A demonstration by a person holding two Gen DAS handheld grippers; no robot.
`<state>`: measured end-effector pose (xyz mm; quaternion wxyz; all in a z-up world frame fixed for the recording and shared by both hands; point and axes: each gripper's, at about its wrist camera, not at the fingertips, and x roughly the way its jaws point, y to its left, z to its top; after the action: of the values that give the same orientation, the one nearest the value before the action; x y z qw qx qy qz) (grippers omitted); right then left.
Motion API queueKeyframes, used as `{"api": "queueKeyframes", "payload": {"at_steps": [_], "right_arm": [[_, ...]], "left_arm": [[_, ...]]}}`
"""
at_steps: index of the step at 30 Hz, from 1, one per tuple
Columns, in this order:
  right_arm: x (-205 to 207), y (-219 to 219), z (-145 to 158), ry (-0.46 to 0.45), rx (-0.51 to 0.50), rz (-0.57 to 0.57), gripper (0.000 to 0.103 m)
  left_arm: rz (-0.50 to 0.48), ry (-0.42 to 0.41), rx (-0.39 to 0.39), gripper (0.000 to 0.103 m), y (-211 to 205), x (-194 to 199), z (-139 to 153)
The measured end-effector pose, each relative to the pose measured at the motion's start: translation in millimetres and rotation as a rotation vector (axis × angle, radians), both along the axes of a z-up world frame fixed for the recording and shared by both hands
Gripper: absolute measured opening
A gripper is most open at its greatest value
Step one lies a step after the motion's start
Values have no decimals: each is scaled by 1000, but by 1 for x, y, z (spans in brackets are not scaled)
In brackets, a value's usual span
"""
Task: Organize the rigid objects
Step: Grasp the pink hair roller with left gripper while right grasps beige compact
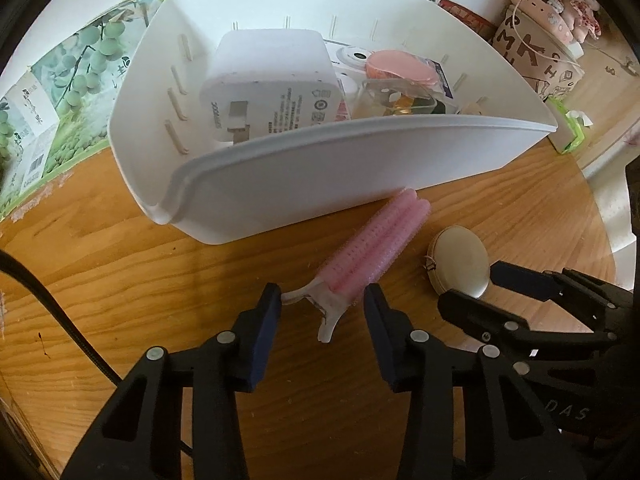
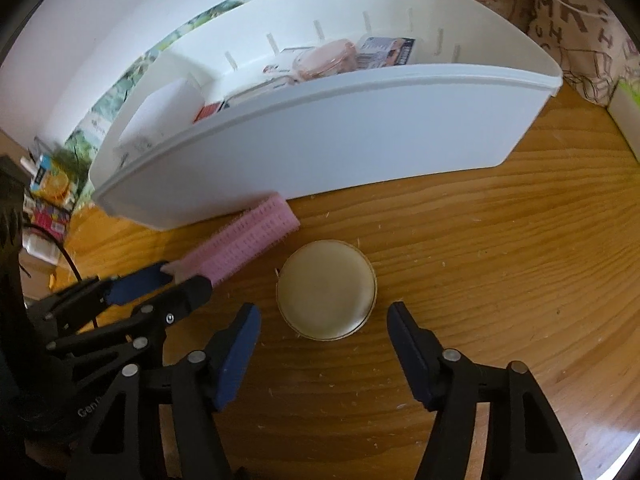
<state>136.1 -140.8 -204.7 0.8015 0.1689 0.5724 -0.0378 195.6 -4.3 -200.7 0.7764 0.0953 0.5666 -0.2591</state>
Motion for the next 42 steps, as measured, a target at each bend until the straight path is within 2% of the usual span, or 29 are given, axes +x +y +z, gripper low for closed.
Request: {"api": "queueKeyframes", "payload": {"at_steps": [13,18,21,27,33,42], "right_arm": [[8,13,-4,27,-50,38,66],[10,14,-5,19,-71,43,60],[10,13,-5,10,-86,50,52],[9,13,-6,-7,-93,66,50],[4,12,-6,6,-70,68,50],[-14,16,-3,24,-10,68,49]], "left_arm": [[44,22,-29,44,18,-1,5],[83,27,-30,44,29,-3,7],[108,29,-31,44,37,-5,9],[146,15,-26,44,52,-12,16],[174,1,-41,43,67,-21,26],[239,-66,-77,43,85,-32,49]]}}
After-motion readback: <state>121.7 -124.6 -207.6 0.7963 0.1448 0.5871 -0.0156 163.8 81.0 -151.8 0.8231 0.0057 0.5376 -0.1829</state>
